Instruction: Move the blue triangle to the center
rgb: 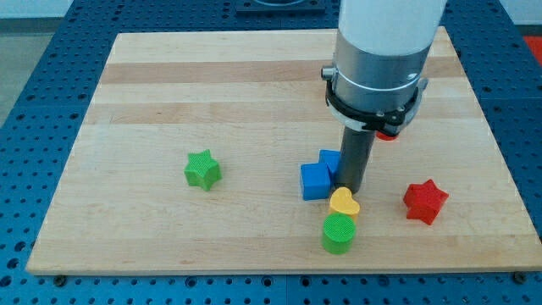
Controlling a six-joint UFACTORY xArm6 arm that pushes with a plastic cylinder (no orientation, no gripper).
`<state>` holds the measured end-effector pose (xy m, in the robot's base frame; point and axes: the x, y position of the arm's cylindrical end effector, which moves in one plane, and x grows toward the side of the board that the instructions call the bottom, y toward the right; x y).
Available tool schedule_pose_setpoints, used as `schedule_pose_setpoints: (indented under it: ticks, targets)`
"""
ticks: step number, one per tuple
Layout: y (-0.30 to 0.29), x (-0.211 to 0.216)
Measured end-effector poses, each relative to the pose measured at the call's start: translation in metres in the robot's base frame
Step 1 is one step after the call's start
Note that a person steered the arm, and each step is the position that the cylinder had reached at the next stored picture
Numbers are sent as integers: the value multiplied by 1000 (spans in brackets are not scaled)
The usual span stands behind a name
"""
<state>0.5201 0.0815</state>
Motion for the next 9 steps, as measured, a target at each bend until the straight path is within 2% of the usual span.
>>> schedule_pose_setpoints:
  ticks: [3, 5, 8, 9]
  targets:
    - [-13, -43]
    - [-30, -53]
    - [-38, -44]
    - [-60, -44]
